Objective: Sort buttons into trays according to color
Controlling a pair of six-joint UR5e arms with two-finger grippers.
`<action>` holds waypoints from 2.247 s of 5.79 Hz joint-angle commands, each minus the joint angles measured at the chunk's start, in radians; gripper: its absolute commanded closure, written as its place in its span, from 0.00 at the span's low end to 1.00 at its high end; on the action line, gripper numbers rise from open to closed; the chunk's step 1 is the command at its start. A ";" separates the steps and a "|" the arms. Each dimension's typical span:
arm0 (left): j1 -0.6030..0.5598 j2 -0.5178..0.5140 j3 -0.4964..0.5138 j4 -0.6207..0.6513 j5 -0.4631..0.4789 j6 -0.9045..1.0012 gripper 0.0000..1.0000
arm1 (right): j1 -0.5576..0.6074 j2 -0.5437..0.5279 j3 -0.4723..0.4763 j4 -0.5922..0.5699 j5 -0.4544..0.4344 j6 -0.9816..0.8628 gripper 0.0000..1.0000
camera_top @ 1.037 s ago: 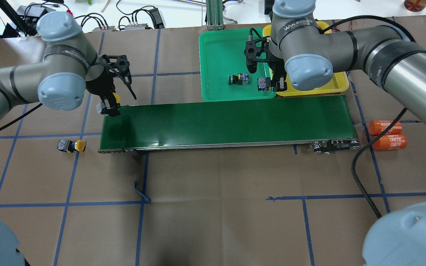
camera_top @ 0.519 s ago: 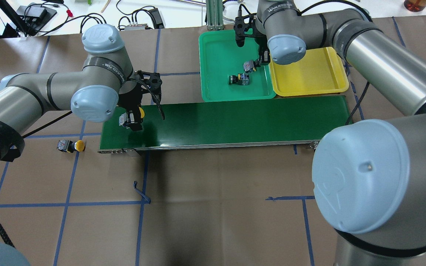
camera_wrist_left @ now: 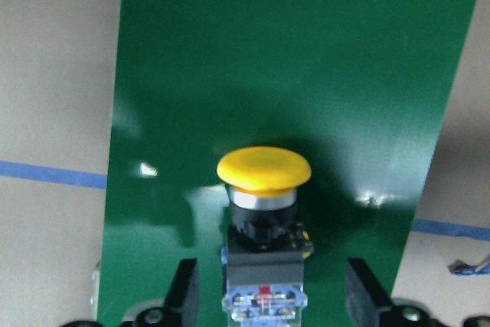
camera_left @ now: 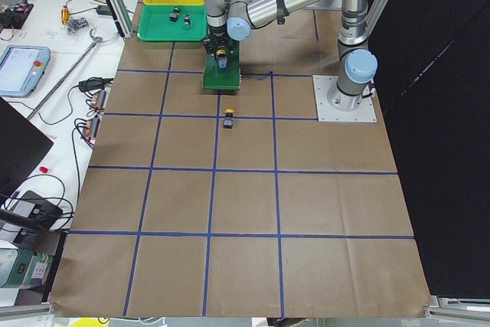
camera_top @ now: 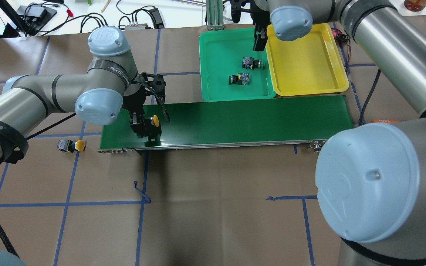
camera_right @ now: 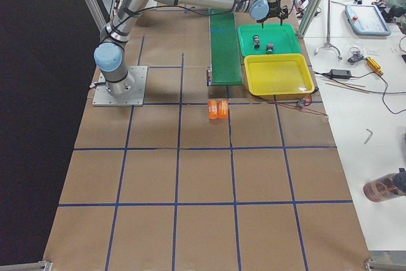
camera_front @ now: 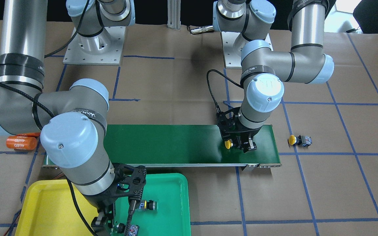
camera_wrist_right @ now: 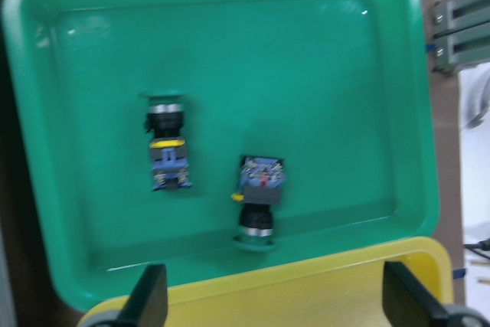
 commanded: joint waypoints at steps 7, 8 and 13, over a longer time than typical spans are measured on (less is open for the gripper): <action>0.503 0.052 -0.097 0.049 -0.005 0.667 0.27 | 0.018 -0.307 0.298 0.339 -0.046 -0.002 0.00; 0.521 -0.008 -0.128 0.154 -0.006 0.761 0.27 | 0.034 -0.306 0.309 0.317 -0.043 -0.001 0.00; 0.533 -0.035 -0.266 0.322 -0.034 0.856 0.41 | 0.246 -0.208 0.413 -0.040 -0.037 0.183 0.00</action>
